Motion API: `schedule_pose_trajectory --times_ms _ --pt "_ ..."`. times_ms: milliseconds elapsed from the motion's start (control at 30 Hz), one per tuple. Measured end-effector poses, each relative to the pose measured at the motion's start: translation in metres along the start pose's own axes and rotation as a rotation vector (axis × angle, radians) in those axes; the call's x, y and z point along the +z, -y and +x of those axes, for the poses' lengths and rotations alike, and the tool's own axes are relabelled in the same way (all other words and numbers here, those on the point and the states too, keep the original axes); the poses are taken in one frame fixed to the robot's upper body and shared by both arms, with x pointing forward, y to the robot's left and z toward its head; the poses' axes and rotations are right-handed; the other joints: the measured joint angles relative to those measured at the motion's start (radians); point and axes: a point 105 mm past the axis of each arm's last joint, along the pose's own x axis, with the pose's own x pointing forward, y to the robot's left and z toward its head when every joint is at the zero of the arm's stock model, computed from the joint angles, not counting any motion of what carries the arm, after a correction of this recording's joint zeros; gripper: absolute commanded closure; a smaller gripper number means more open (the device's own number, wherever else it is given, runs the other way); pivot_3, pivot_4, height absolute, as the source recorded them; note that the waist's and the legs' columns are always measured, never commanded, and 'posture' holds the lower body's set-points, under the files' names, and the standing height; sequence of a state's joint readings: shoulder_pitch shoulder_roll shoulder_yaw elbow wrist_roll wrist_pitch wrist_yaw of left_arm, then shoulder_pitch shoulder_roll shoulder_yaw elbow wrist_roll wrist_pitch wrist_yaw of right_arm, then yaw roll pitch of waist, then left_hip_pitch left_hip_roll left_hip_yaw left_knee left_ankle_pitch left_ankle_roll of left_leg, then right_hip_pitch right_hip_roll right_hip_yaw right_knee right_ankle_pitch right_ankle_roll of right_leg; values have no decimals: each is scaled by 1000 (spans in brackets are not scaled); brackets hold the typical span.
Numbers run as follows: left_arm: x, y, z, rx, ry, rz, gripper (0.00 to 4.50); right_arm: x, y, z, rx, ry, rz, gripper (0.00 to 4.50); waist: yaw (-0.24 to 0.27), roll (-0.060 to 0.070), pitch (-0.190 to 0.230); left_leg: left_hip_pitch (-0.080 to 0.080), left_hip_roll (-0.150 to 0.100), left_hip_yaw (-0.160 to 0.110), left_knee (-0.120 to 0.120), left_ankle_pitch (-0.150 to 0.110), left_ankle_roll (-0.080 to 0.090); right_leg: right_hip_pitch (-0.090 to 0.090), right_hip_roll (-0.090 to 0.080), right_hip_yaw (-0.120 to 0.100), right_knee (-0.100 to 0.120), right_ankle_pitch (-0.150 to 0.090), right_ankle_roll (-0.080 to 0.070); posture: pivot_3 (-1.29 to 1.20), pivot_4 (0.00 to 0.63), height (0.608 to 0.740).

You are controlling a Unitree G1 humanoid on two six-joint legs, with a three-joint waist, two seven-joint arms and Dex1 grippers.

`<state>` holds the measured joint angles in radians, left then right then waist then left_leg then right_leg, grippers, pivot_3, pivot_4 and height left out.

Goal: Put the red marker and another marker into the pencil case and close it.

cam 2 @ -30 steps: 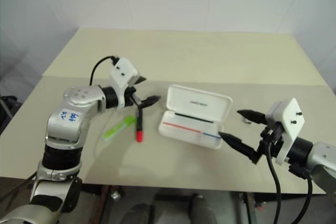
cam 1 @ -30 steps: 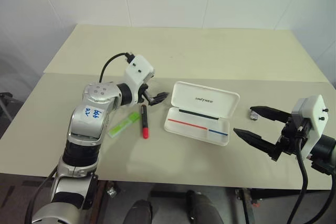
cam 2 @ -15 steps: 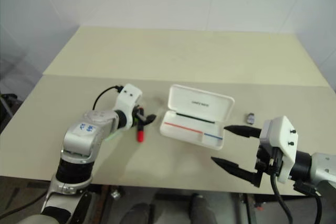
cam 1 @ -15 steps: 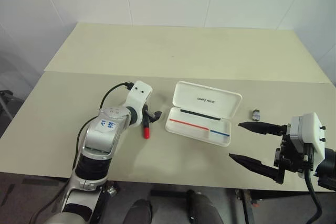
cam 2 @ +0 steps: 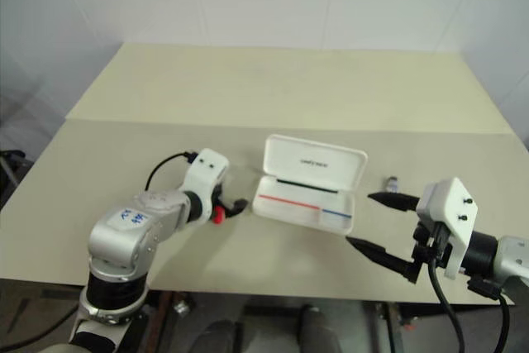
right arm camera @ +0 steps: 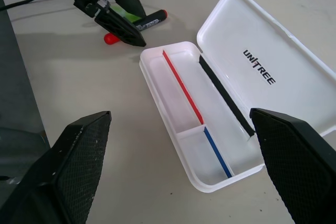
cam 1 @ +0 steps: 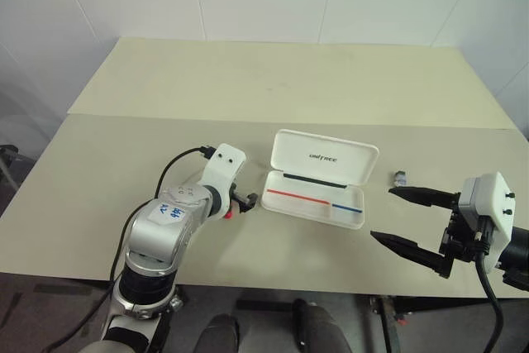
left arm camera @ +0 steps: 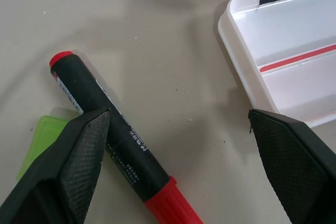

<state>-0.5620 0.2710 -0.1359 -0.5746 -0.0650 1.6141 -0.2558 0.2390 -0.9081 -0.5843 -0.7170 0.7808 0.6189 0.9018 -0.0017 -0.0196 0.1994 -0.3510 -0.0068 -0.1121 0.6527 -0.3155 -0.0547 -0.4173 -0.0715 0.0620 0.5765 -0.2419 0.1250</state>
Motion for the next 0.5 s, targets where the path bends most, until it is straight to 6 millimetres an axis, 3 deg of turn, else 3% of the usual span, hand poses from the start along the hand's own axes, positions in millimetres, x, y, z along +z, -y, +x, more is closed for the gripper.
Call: schedule_pose_trajectory --times_ms 500 --pt "-23 -3 1 -5 -72 -9 28 -2 5 2 -10 -6 -9 0 0 0 0 0 0 0 0 0 0 1 0 0 0 0 0 0 150 740"
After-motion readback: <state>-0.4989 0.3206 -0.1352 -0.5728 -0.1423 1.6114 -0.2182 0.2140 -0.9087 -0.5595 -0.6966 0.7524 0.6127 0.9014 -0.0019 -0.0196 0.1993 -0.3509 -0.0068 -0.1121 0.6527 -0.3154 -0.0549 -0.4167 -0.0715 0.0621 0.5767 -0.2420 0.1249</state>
